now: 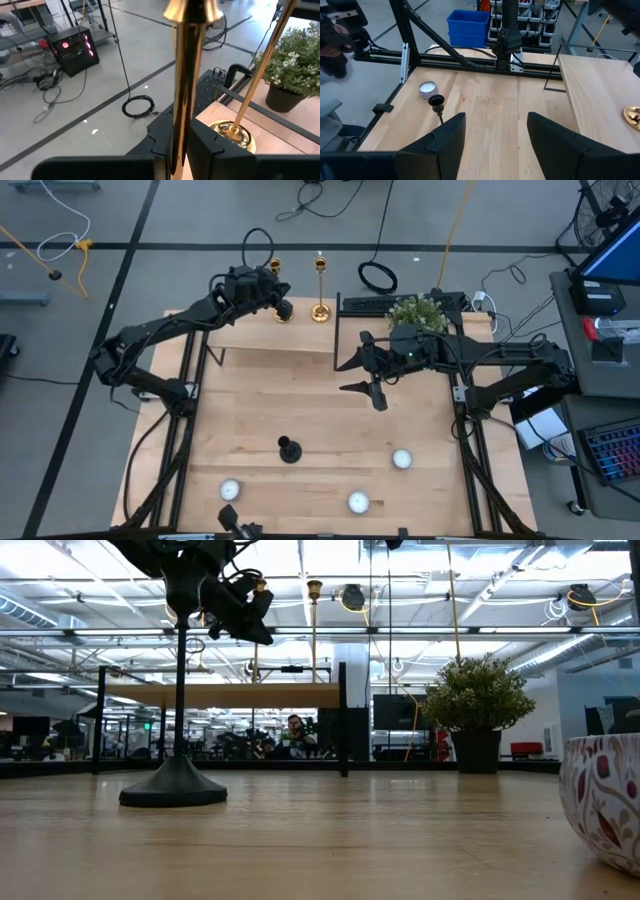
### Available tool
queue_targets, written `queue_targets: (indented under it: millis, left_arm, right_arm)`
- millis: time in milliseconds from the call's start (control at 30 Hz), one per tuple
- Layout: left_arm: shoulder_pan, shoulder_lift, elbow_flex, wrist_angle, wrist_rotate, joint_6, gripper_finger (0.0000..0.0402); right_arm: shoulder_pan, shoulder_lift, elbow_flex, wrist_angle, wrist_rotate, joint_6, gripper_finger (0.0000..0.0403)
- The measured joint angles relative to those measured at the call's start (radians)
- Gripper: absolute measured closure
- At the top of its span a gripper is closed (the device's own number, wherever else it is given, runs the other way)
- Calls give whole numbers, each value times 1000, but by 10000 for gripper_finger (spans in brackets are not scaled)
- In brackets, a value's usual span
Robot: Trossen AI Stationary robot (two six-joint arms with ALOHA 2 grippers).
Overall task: Pick & Place candle stick holders
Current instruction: Adjust the gold candle holder on the shelf
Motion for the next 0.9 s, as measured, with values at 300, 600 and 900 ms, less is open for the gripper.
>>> queue_targets:
  millis: [300,600,900]
  left_arm:
    - [0,0,0,0,0,83,349]
    - [0,0,0,0,0,95,240]
    - [-37,-57,0,-104,-40,113,177]
  right_arm:
    - [0,0,0,0,0,0,193]
    - [0,0,0,0,0,0,193]
    - [0,0,0,0,0,0,193]
